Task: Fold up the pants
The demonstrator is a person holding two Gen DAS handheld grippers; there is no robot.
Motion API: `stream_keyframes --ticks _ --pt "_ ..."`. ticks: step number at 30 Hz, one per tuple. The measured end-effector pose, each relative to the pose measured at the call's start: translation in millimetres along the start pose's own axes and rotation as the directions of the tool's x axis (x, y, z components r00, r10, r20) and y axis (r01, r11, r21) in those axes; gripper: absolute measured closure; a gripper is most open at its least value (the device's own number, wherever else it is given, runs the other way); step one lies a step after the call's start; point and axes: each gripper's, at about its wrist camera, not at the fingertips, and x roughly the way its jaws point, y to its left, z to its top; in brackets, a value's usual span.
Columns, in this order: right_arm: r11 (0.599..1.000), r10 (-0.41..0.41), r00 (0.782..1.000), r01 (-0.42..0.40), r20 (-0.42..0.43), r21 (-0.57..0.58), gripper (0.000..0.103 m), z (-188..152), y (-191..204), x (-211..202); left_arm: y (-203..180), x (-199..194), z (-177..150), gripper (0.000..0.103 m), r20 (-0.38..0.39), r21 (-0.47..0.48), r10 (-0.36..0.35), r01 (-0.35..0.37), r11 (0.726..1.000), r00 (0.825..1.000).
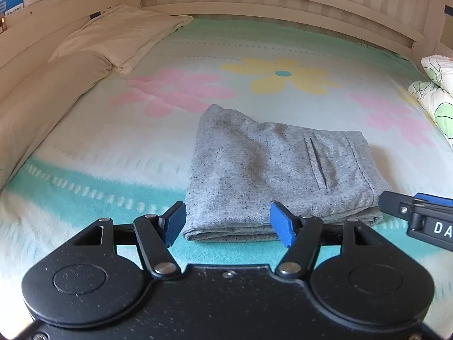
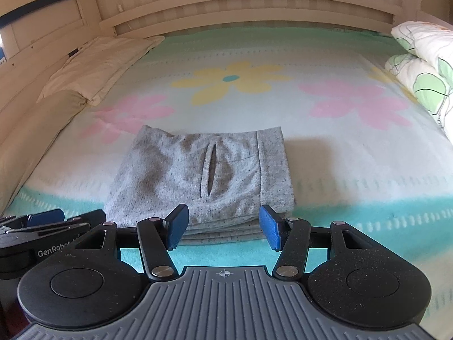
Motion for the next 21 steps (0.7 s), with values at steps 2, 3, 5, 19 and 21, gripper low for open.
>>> stream_keyframes --ticks 2,3,5,19,21 --pt "1.000 -0.012 1.000 0.012 -0.013 -0.008 0.049 -1.1 1.9 1.9 -1.3 -0.3 0.3 0.034 0.001 0.000 -0.003 0.003 1.000 1.000" --pt "1.000 -0.019 1.000 0.019 -0.019 -0.013 0.049 -1.6 2.8 2.8 -1.9 -0.6 0.5 0.034 0.000 -0.001 -0.003 0.003 1.000 1.000" --pt "0.999 -0.036 0.999 0.035 -0.030 -0.024 0.049 -2.8 4.8 4.7 -2.9 -1.6 0.1 0.034 0.001 -0.001 -0.006 0.006 1.000 1.000" --pt "0.995 -0.085 0.996 0.083 -0.028 -0.055 0.049 -3.8 9.5 2.7 1.9 -3.1 1.4 0.034 0.006 0.002 -0.007 0.007 1.000 1.000" --pt "0.995 -0.081 0.996 0.079 -0.029 -0.058 0.049 -3.7 10.2 2.7 2.8 -3.1 1.9 0.034 0.007 0.004 -0.008 0.008 1.000 1.000"
